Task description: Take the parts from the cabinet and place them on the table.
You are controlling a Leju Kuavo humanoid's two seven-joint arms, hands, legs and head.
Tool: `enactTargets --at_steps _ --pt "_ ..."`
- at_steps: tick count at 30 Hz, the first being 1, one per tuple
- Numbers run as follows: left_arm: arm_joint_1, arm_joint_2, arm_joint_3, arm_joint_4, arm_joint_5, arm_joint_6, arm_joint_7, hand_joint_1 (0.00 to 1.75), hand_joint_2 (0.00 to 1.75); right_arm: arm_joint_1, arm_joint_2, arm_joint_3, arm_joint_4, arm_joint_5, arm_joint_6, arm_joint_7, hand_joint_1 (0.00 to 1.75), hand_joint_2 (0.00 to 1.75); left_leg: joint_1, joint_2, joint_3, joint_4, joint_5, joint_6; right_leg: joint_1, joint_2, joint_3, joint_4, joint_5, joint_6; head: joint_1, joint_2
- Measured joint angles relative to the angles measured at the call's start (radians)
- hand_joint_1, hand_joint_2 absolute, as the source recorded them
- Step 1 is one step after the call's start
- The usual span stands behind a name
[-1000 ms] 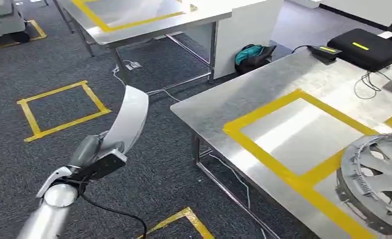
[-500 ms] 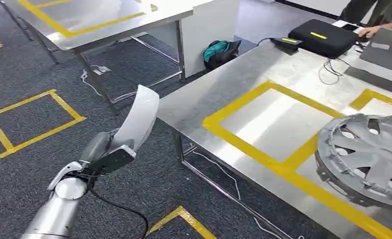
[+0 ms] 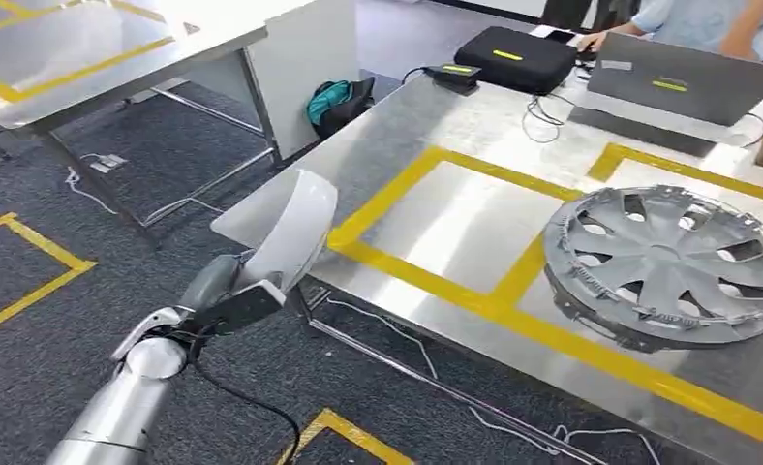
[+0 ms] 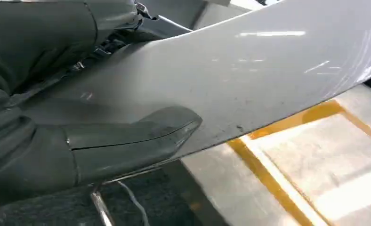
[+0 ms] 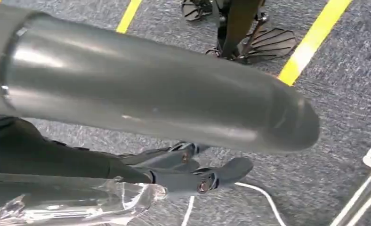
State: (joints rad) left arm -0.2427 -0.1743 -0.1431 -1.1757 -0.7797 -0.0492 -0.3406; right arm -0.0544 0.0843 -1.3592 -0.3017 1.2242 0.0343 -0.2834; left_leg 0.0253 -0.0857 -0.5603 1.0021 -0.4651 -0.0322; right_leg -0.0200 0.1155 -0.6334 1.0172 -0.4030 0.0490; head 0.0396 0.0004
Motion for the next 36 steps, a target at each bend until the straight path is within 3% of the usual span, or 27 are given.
enactTargets --at_steps 2,3,4,5,6,7,8,9,10,12,13,14,18,19,20,21,23,24,26,28,29,30,31,32,33,34,36 --pt "-0.008 -0.005 -0.013 0.014 -0.005 -0.004 0.005 1.75 1.75 0.008 0.0 0.0 0.001 0.004 0.002 -0.003 0.0 0.0 -0.009 0.017 -0.003 0.001 0.003 0.016 -0.009 0.02 -0.002 -0.013 0.012 0.017 -0.003 0.0" --pt "-0.015 -0.01 -0.023 0.022 -0.006 -0.006 0.006 1.75 1.75 0.012 -0.004 0.0 0.001 0.005 0.002 -0.003 0.0 0.0 -0.002 0.033 -0.003 -0.008 0.011 0.028 -0.01 0.021 -0.015 -0.013 0.013 0.022 -0.006 0.0" --pt "-0.02 -0.016 -0.03 0.027 -0.006 -0.006 0.007 1.75 1.75 0.013 -0.005 0.0 0.002 0.006 0.002 -0.004 0.0 0.0 -0.004 0.042 -0.002 -0.009 0.013 0.034 -0.002 -0.039 -0.021 0.004 0.0 0.023 0.003 0.0" --pt "-0.023 -0.017 -0.035 0.029 -0.006 -0.006 0.007 1.75 1.75 0.01 -0.005 0.0 0.003 0.007 0.003 -0.004 0.0 0.0 -0.008 0.052 -0.003 -0.009 0.013 0.042 0.001 -0.082 -0.043 0.052 -0.032 0.025 0.015 0.0" --pt "-0.025 -0.017 -0.038 0.032 -0.006 -0.006 0.007 1.75 1.75 0.005 -0.005 0.0 0.005 0.008 0.005 -0.004 0.0 0.0 -0.013 0.068 -0.003 -0.009 0.013 0.044 0.001 -0.103 -0.082 0.14 -0.078 0.027 0.016 0.0" --pt "-0.026 -0.016 -0.038 0.035 -0.006 -0.006 0.007 1.75 1.75 0.002 -0.005 0.001 0.006 0.008 0.005 -0.004 0.0 0.0 -0.017 0.084 -0.003 -0.009 0.011 0.047 0.001 -0.11 -0.121 0.225 -0.114 0.026 0.016 0.0" --pt "-0.027 -0.016 -0.039 0.038 -0.006 -0.006 0.006 1.75 1.75 0.003 -0.005 0.001 0.007 0.008 0.006 -0.004 0.0 0.0 -0.021 0.095 -0.003 -0.009 0.011 0.048 0.001 -0.111 -0.149 0.292 -0.137 0.025 0.016 0.0" --pt "-0.03 -0.016 -0.042 0.04 -0.006 -0.006 0.006 1.75 1.75 0.005 -0.005 0.001 0.007 0.008 0.006 -0.004 0.0 0.0 -0.023 0.105 -0.002 -0.009 0.01 0.051 0.002 -0.111 -0.155 0.312 -0.137 0.024 0.016 0.0" --pt "-0.033 -0.017 -0.045 0.044 -0.006 -0.006 0.007 1.75 1.75 0.008 -0.005 0.001 0.008 0.008 0.006 -0.004 0.0 0.0 -0.025 0.114 -0.001 -0.009 0.01 0.051 0.003 -0.111 -0.133 0.282 -0.115 0.022 0.017 0.0" --pt "-0.042 -0.018 -0.047 0.048 -0.006 -0.006 0.007 1.75 1.75 0.007 -0.005 0.001 0.008 0.008 0.006 -0.006 0.0 0.0 -0.026 0.13 0.002 -0.009 0.009 0.051 0.008 -0.126 -0.033 0.112 -0.043 0.013 0.016 0.0" --pt "-0.047 -0.019 -0.048 0.051 -0.006 -0.007 0.007 1.75 1.75 0.005 -0.006 0.001 0.008 0.008 0.006 -0.007 0.0 0.0 -0.028 0.138 0.005 -0.008 0.007 0.048 0.015 -0.165 0.023 0.02 -0.021 0.007 0.017 0.0" --pt "-0.05 -0.019 -0.048 0.053 -0.006 -0.008 0.007 1.75 1.75 0.0 -0.006 0.001 0.008 0.008 0.006 -0.007 0.0 0.0 -0.036 0.145 0.005 -0.007 0.005 0.044 0.023 -0.193 0.031 0.0 -0.035 -0.001 0.017 0.0" --pt "-0.063 -0.023 -0.061 0.071 -0.007 -0.008 0.007 1.75 1.75 0.0 -0.006 0.002 0.009 0.009 0.007 -0.001 0.0 0.0 -0.035 0.179 0.008 -0.012 0.006 0.023 0.022 -0.144 0.027 -0.008 -0.017 -0.02 0.014 0.0" --pt "-0.067 -0.022 -0.065 0.074 -0.007 -0.006 0.01 1.75 1.75 0.002 -0.005 0.002 0.01 0.009 0.008 0.001 0.0 0.0 -0.03 0.153 0.006 -0.003 -0.003 0.015 0.015 -0.136 0.03 -0.013 -0.011 -0.023 0.014 0.0" --pt "-0.069 -0.023 -0.069 0.079 -0.007 -0.006 0.011 1.75 1.75 0.002 -0.006 0.002 0.01 0.009 0.009 0.002 0.0 0.0 -0.029 0.115 -0.01 0.032 -0.031 0.01 0.012 -0.126 0.029 -0.015 -0.009 -0.028 0.01 0.0" --pt "-0.069 -0.022 -0.069 0.084 -0.007 -0.006 0.013 1.75 1.75 -0.001 -0.008 0.003 0.01 0.009 0.009 0.002 0.0 0.0 -0.028 0.098 -0.045 0.11 -0.077 0.007 0.011 -0.116 0.026 -0.015 -0.007 -0.031 0.01 0.0" --pt "-0.071 -0.016 -0.07 0.098 -0.007 -0.006 0.013 1.75 1.75 -0.002 -0.008 0.003 0.01 0.009 0.013 0.002 0.0 0.0 -0.025 0.09 -0.12 0.266 -0.143 0.003 0.01 -0.09 0.021 -0.015 -0.005 -0.033 0.008 0.0" --pt "-0.075 -0.016 -0.072 0.106 -0.007 -0.006 0.013 1.75 1.75 0.0 -0.008 0.002 0.01 0.01 0.018 0.002 0.0 0.0 -0.025 0.09 -0.14 0.305 -0.147 0.003 0.01 -0.079 0.021 -0.015 -0.004 -0.032 0.008 0.0" --pt "-0.087 -0.015 -0.079 0.119 -0.011 -0.006 0.016 1.75 1.75 0.003 -0.008 0.002 0.011 0.01 0.023 0.002 0.0 0.0 -0.024 0.088 -0.112 0.242 -0.088 0.004 0.007 -0.056 0.02 -0.014 -0.001 -0.027 0.008 0.0" --pt "-0.105 -0.014 -0.092 0.13 -0.02 -0.002 0.024 1.75 1.75 0.001 -0.008 0.002 0.015 0.009 0.029 -0.001 0.0 0.0 -0.019 0.075 -0.021 0.059 0.002 0.003 0.003 -0.044 0.02 -0.012 0.002 -0.019 0.007 0.0" --pt "-0.117 -0.015 -0.097 0.138 -0.026 0.002 0.027 1.75 1.75 0.001 -0.011 0.002 0.015 0.008 0.031 -0.007 0.0 0.0 -0.015 0.061 0.005 -0.002 0.002 0.0 0.008 -0.033 0.016 -0.007 0.002 -0.011 0.002 0.0" --pt "-0.124 -0.019 -0.105 0.145 -0.029 0.008 0.034 1.75 1.75 0.001 -0.013 0.002 0.015 0.008 0.034 -0.013 0.0 0.0 -0.015 0.056 0.003 -0.006 0.005 0.013 0.01 -0.028 0.009 -0.002 0.001 -0.007 0.002 0.0" --pt "-0.13 -0.022 -0.11 0.148 -0.034 0.018 0.043 1.75 1.75 0.002 -0.015 0.002 0.015 0.008 0.037 -0.018 0.0 0.0 -0.015 0.057 0.0 -0.008 0.007 0.012 0.011 -0.029 0.005 -0.002 0.0 -0.015 0.003 0.0" --pt "-0.134 -0.024 -0.115 0.154 -0.041 0.032 0.056 1.75 1.75 0.006 -0.016 0.002 0.016 0.008 0.041 -0.023 0.0 0.0 -0.016 0.057 -0.001 -0.008 0.009 0.014 0.011 -0.03 0.005 -0.005 -0.001 -0.039 0.003 0.0" --pt "-0.14 -0.026 -0.119 0.16 -0.047 0.044 0.069 1.75 1.75 0.008 -0.016 0.002 0.016 0.008 0.042 -0.026 0.0 0.0 -0.018 0.056 -0.001 -0.008 0.011 0.018 0.012 -0.03 0.006 -0.006 0.003 -0.056 0.005 0.0" --pt "-0.147 -0.03 -0.12 0.165 -0.049 0.053 0.08 1.75 1.75 0.008 -0.016 0.001 0.016 0.007 0.043 -0.028 0.0 0.0 -0.019 0.056 -0.002 -0.008 0.013 0.02 0.012 -0.032 0.007 -0.009 0.007 -0.055 0.005 0.0" --pt "-0.158 -0.032 -0.12 0.172 -0.06 0.071 0.098 1.75 1.75 0.005 -0.016 0.001 0.019 0.007 0.05 -0.032 0.0 0.0 -0.022 0.056 -0.005 -0.008 0.015 0.027 0.01 -0.034 0.009 -0.016 0.014 -0.038 0.004 0.0"
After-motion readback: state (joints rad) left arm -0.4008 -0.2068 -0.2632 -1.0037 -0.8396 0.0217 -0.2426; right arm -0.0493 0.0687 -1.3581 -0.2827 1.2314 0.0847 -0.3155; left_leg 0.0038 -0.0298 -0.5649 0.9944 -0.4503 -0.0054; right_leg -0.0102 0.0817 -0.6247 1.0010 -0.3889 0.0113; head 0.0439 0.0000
